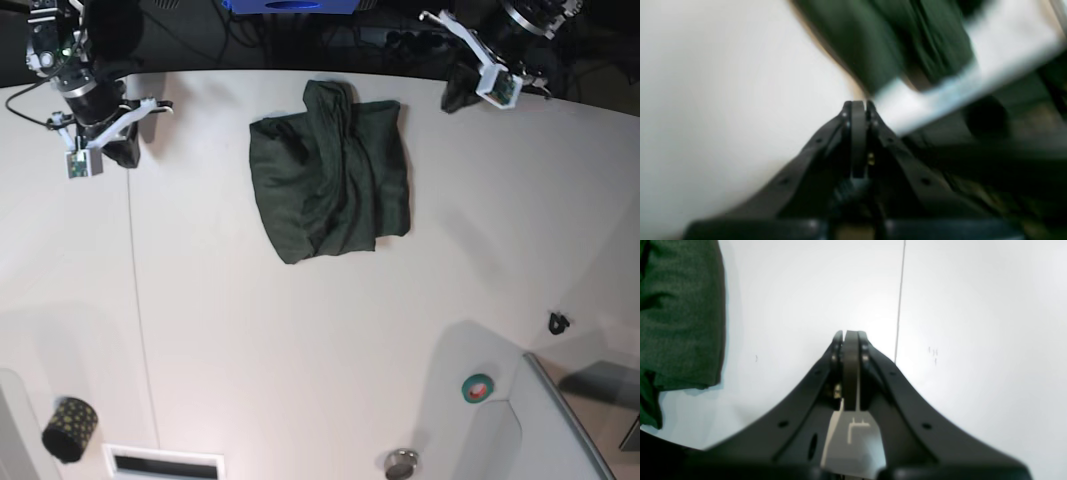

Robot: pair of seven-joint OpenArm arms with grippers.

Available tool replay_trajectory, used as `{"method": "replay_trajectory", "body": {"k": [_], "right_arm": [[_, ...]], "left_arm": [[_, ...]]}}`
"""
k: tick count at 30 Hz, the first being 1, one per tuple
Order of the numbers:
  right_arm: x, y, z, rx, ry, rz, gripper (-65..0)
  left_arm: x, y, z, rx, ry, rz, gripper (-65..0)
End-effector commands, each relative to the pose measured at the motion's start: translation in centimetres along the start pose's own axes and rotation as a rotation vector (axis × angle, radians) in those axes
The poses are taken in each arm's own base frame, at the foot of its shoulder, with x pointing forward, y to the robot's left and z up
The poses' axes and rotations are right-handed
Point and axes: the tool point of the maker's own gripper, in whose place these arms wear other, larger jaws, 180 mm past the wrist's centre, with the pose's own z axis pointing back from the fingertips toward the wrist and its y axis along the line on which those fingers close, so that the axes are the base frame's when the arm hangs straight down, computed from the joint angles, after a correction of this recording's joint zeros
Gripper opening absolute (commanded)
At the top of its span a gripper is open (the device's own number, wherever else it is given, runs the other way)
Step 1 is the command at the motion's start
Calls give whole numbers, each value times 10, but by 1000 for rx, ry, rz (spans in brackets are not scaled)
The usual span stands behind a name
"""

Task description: Layout the t-shirt on the table in an organized manner, then fold the t-shirt properly

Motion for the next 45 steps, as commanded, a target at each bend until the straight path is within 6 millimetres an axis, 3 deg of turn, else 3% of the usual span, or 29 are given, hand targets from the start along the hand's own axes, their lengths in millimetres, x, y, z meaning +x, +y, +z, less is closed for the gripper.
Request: {"method": "replay_trajectory", "body": {"k": [1,4,10,12,18,24,31,34,37,39,43,45], "right_arm": [[10,0,2,7,-38,7,-650],[9,0,2,7,-37,7,-650],[6,11,2,37,-26,16,-650],[5,23,1,70,-22,26,-650],[5,45,-5,127,-20,35,-650],[13,104,-12,281,-34,78,-650],[52,186,-22,496,-124,180,-642],[70,212,-26,560,-153,225,-639],[83,231,-36,579,-134,238,-561],[86,239,-43,582,-115,233,-452],[84,240,-50,577,-102,229,-275],[87,239,-54,571,-104,234,-242]], "left_arm": [[-8,-2,1,-8,42,-1,-650],[-36,3,-2,-1,168,9,-650],[-69,12,2,24,236,59,-650],[-80,30,9,76,262,68,-650],[-82,85,26,241,256,89,-650],[-80,103,36,300,250,96,-650],[-92,140,51,435,249,157,-650],[-91,149,59,464,249,157,-650],[-92,154,65,487,250,158,-650],[-93,155,69,503,248,170,-650],[-95,161,78,545,244,187,-650],[-97,162,80,549,249,192,-650]]}}
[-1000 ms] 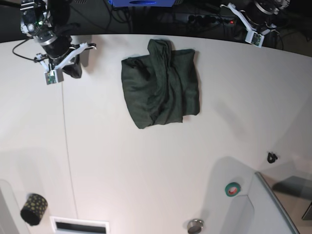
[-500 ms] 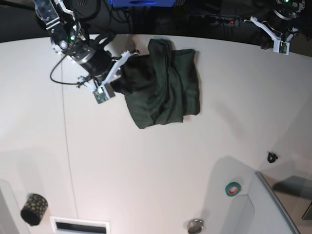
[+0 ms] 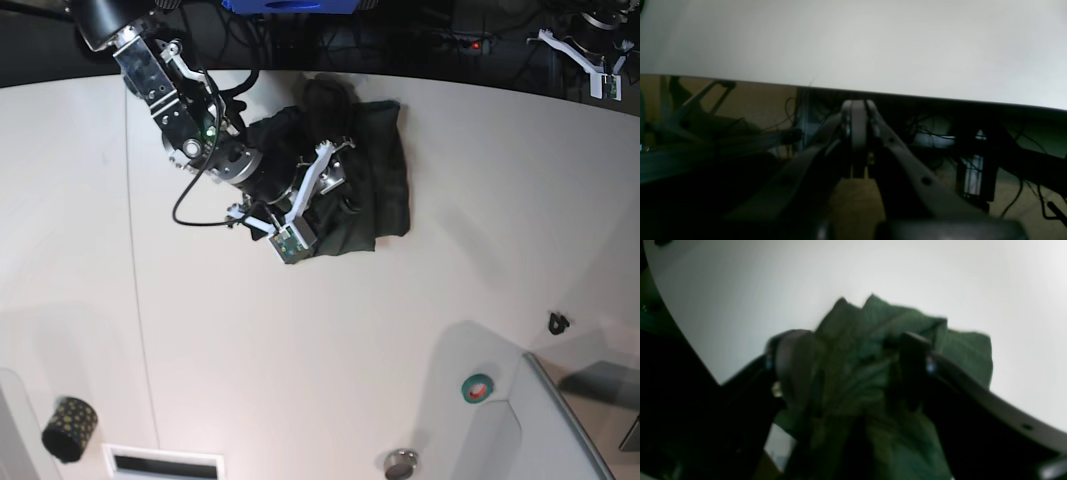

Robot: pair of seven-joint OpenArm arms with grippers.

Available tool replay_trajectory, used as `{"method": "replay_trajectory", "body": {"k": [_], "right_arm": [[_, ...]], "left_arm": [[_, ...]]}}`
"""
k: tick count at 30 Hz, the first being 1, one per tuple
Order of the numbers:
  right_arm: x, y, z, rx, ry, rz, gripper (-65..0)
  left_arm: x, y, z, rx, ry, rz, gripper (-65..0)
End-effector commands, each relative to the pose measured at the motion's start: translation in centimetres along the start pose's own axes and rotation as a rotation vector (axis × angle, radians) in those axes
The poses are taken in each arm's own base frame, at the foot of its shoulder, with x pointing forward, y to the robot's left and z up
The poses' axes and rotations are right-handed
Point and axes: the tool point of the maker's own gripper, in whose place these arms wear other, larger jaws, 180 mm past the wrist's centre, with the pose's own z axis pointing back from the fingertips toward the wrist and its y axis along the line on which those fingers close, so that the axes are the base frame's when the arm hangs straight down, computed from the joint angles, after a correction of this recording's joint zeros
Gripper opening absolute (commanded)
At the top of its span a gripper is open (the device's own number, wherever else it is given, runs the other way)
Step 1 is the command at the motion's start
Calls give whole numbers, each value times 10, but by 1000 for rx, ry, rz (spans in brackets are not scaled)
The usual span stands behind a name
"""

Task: Layout the t-shirt on the table in an organized manner, then fold the t-shirt properly
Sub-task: 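Reach the right gripper over the shirt and grasp its edge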

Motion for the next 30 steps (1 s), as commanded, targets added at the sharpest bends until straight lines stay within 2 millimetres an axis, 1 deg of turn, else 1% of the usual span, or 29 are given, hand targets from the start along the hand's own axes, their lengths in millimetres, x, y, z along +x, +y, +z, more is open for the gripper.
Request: {"method": "replay_trajectory", "body": {"k": [1,8,10,16,18,22,30], "right_arm": [[20,-3,-2,1,-59,12,-237],[25,-47,-2,-110,-83,-87,-239],[23,-51,-3,-121,-79,-101,-239],[21,-48,-4,-114,-75,-105,-239],[20,-44,-7,-108,-73,-117,-239],[11,-46,-11,-112,-46,-128,-239],[7,-48,-13,-115,-35,-130,-239]], "left_arm": [[5,7,4,14,-22,-9,-650],[6,6,4,15,-26,-5,-650],[7,5,3,14,-29,-5,-650],[7,5,3,12,-28,-3,-650],[6,5,3,12,-26,-3,-650],[6,5,3,12,-25,-2,-650],[6,4,2,9,-26,-3,-650]]}}
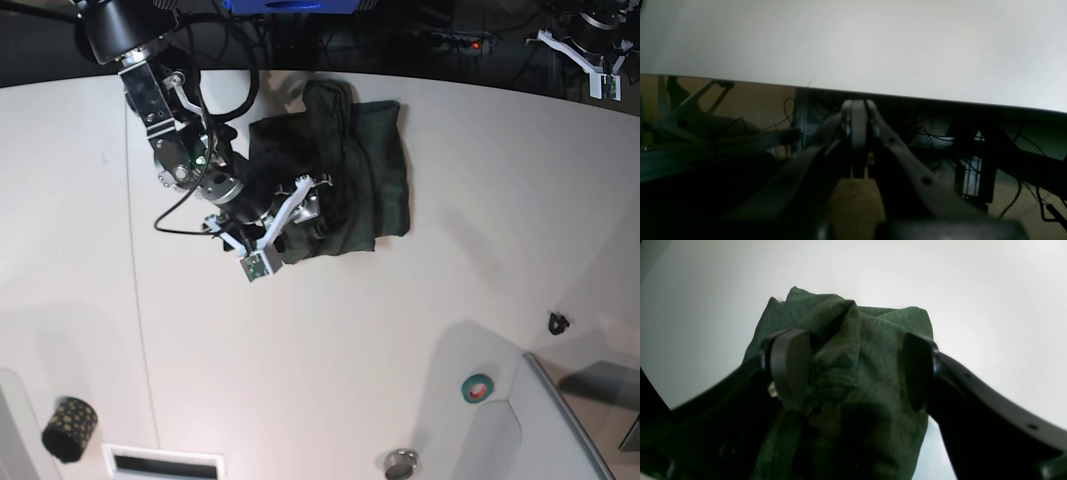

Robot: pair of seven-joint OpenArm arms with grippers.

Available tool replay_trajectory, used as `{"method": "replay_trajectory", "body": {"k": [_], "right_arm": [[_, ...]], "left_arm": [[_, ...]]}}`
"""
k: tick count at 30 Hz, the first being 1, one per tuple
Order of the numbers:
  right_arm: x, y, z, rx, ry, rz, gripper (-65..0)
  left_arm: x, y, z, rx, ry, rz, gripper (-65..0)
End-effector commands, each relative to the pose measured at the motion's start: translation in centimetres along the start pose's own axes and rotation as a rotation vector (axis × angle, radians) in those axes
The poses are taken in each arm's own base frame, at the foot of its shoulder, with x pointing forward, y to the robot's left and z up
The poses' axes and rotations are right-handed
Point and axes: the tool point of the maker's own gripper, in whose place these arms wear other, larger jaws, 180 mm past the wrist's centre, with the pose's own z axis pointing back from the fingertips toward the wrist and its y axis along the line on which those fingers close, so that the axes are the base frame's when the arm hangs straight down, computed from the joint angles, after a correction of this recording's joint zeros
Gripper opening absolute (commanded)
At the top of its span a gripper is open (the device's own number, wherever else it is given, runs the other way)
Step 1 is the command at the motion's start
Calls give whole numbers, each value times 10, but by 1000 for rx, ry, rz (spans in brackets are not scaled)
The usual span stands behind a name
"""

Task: Layout the t-shirt on the table in an organized manner, then fold the t-shirt properly
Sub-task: 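Reach the right gripper over the shirt and grasp its edge, then lift the grasped shirt edge with the right gripper and fold it over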

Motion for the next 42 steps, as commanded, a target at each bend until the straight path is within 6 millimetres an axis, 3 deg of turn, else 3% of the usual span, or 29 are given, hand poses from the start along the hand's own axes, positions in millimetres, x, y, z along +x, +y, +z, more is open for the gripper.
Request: {"method": "replay_trajectory", "body": {"k": [1,19,21,27,33,38,42], "right_arm": [[17,4,0,15,-54,5,-239],[10,18,-11,34,-35,-39,-246],[10,18,-11,35,-35,-38,-308],[11,19,-11,36,-36,-39,-593],[17,33,-14,60,-51,-56,-623],[20,67,-22,136,-2,11,-624],[34,92,-27,184,-25,29,-624]], "left_arm": [[7,5,3,9,-26,-11,-650],[8,5,2,10,-28,-9,-650],[8,5,2,8,-28,-9,-650],[8,5,2,8,-28,-9,-650],[15,5,-2,11,-47,-4,-650],[18,4,-3,10,-54,-4,-650],[22,4,-6,12,-64,-2,-650]]}}
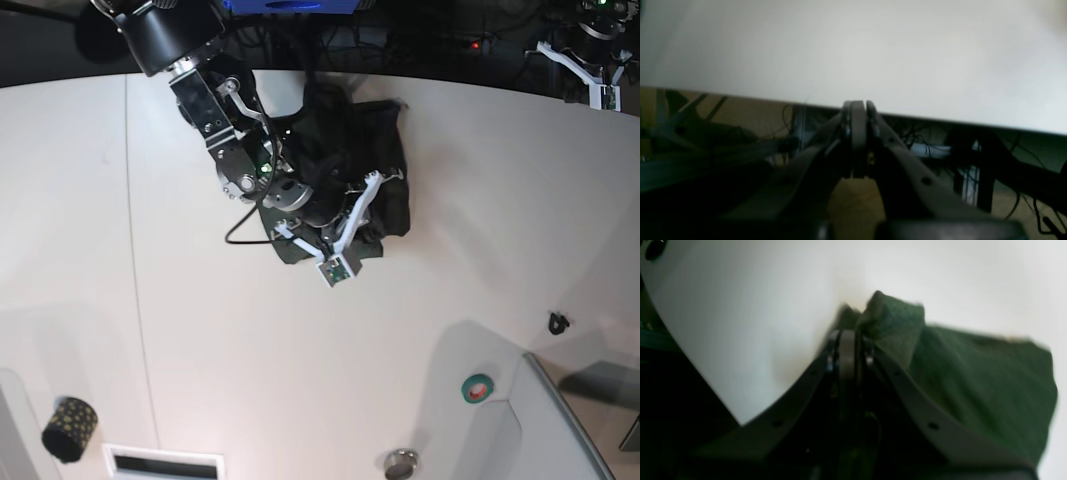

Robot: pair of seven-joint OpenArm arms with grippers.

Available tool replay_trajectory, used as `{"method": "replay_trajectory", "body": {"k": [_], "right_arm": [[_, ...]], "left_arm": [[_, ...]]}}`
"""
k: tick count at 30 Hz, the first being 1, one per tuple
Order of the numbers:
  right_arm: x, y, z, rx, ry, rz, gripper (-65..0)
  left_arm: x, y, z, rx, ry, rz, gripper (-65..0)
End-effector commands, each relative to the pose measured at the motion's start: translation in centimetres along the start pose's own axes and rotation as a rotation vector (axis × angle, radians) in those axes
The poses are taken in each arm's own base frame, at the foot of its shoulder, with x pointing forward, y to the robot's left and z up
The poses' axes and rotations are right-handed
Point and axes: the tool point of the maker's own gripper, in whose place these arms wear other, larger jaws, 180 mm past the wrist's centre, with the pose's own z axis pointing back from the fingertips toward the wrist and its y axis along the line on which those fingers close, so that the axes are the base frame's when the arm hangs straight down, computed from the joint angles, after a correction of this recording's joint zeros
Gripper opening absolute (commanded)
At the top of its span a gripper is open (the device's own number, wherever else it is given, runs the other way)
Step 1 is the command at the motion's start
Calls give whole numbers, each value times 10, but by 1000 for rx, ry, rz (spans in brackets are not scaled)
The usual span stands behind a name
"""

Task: Layout the t-shirt on the table in an organized manner, then fold the t-shirt properly
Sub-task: 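Lift the grasped shirt edge with the right gripper and fold it over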

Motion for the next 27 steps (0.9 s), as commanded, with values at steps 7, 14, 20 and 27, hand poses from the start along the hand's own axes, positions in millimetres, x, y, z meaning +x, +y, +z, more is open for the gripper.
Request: {"method": "replay_trajectory", "body": {"k": [7,14,20,27], "right_arm": [[38,25,-10,25,-33,62,-624],[26,25,-32,0,42,95,-623],[27,27,-43,9,78,179,-527],[50,55,-40,63,81,333,-183]], "left_arm": [[11,7,2,14,-34,-12,-650],[13,7,0,13,-40,-13,-650],[14,7,-1,14,-42,-13,-650],[20,7,-4,16,-55,-14,-650]]}}
